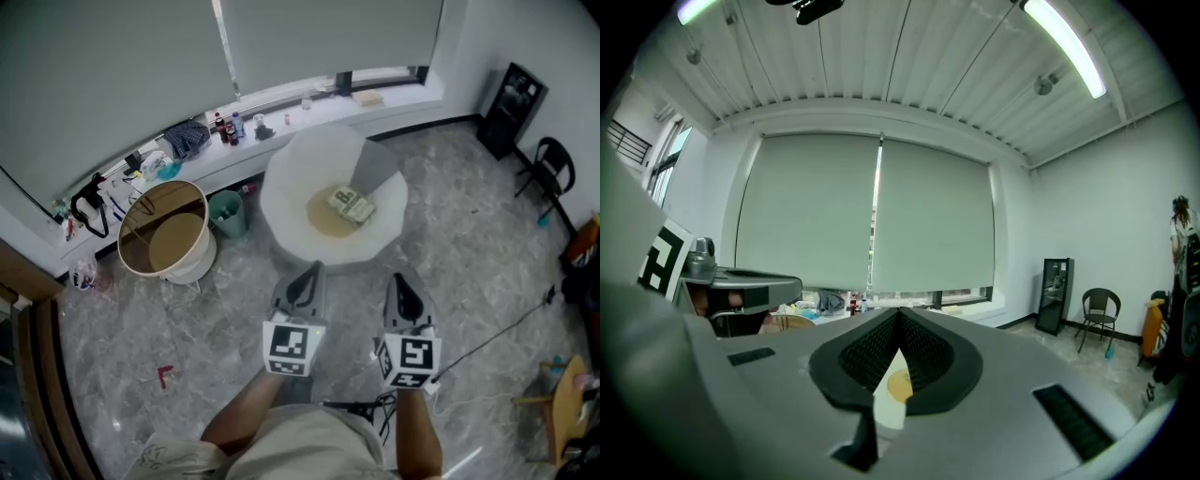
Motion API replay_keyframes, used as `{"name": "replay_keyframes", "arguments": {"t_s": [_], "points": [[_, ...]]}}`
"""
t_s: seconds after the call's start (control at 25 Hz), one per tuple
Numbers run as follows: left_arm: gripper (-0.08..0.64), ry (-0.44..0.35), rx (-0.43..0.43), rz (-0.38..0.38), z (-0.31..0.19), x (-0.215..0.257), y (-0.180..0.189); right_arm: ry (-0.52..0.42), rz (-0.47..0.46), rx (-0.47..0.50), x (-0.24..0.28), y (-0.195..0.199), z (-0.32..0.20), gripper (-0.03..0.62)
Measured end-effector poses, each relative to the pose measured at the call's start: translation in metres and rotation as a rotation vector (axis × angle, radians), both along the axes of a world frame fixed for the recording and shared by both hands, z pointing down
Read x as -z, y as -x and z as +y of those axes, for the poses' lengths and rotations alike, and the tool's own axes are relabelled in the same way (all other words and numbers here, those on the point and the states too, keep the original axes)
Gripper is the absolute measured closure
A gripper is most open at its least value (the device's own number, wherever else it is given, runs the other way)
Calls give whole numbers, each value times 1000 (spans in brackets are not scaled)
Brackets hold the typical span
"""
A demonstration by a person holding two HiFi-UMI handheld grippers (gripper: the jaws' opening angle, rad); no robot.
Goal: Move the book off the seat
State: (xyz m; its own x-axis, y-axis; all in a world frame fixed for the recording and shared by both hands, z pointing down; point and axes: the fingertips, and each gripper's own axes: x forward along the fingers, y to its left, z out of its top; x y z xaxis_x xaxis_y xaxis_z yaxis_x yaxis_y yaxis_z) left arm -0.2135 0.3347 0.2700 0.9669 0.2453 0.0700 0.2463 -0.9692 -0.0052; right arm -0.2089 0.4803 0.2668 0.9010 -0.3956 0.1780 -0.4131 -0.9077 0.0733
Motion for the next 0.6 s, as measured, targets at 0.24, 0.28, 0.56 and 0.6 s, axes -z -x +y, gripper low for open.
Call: {"name": "replay_keyframes", "arguments": {"t_s": [0.24, 0.28, 0.56, 0.6], "points": [[557, -3, -41, 18, -36, 12, -66, 20, 15, -40, 10, -68, -37, 588], [557, -4, -47, 29, -43, 16, -77, 20, 21, -46, 13, -79, -45, 588], [557, 10, -87, 47, -77, 21, -134, 24, 47, -75, 22, -130, -84, 588], [557, 13, -91, 44, -79, 19, -140, 29, 47, -79, 20, -136, -86, 588]]}}
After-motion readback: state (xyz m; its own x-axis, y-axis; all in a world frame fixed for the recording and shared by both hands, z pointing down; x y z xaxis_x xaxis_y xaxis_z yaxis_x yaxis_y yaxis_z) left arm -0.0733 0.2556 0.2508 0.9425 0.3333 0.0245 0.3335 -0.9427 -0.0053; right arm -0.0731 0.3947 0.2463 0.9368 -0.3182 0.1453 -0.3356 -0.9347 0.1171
